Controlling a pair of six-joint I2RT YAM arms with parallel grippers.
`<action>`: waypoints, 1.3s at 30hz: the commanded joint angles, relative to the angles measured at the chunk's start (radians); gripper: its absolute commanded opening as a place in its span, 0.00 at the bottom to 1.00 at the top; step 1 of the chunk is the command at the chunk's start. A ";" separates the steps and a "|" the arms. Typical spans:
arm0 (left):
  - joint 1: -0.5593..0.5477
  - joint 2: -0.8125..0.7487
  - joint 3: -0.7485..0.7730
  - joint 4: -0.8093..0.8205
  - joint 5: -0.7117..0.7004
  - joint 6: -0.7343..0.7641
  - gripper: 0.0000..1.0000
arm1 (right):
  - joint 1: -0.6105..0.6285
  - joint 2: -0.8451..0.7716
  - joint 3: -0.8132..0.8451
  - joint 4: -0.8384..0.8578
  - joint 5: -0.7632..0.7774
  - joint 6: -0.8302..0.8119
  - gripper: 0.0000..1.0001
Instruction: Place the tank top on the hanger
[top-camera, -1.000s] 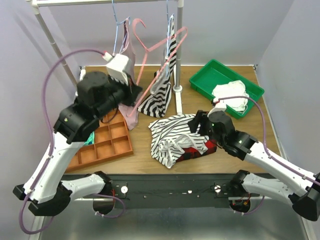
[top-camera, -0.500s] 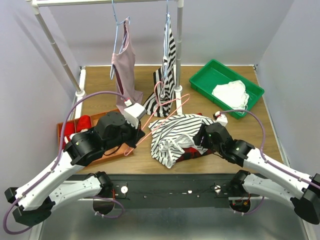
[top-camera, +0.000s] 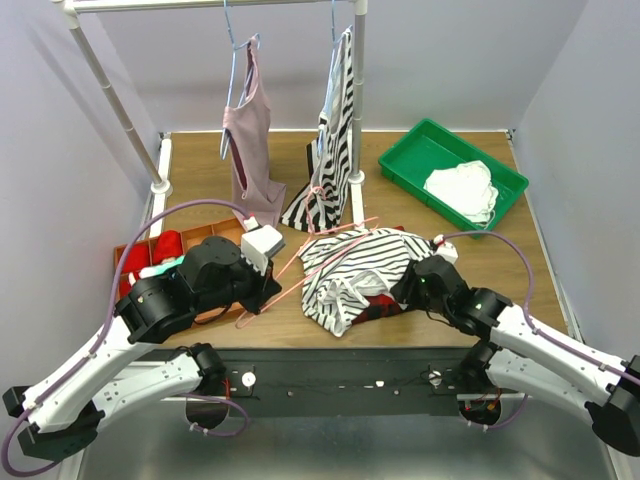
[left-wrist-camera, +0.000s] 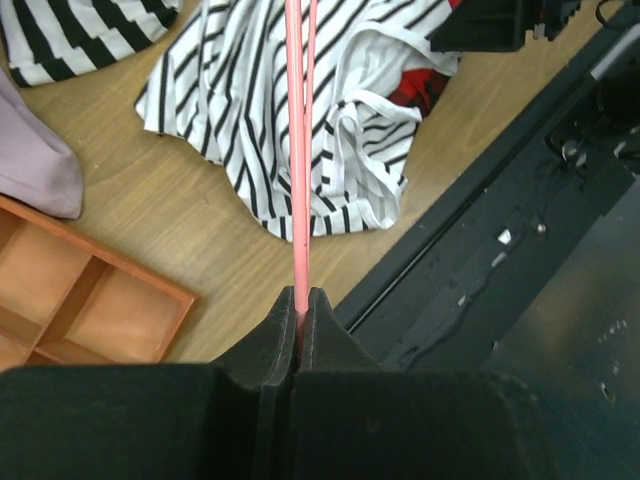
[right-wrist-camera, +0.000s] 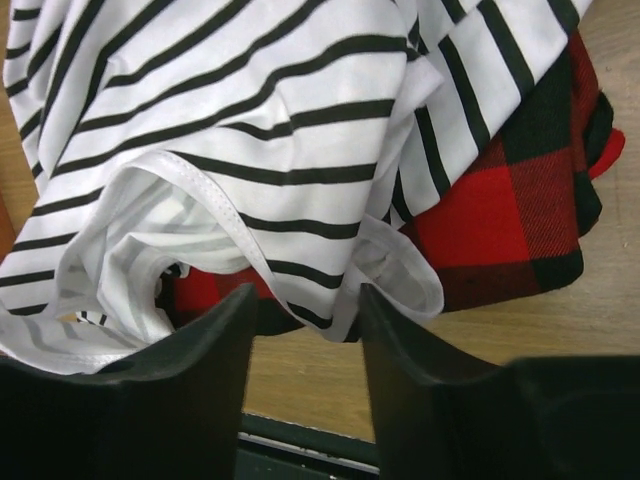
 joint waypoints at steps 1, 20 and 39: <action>-0.004 -0.019 -0.012 -0.040 0.102 0.047 0.00 | -0.001 0.004 -0.026 -0.022 -0.035 0.021 0.46; -0.038 0.004 -0.023 -0.074 0.180 0.058 0.00 | 0.000 0.089 0.280 -0.173 0.235 -0.054 0.01; -0.082 0.101 -0.053 0.115 0.172 0.030 0.00 | -0.001 0.082 0.364 -0.151 0.189 -0.091 0.01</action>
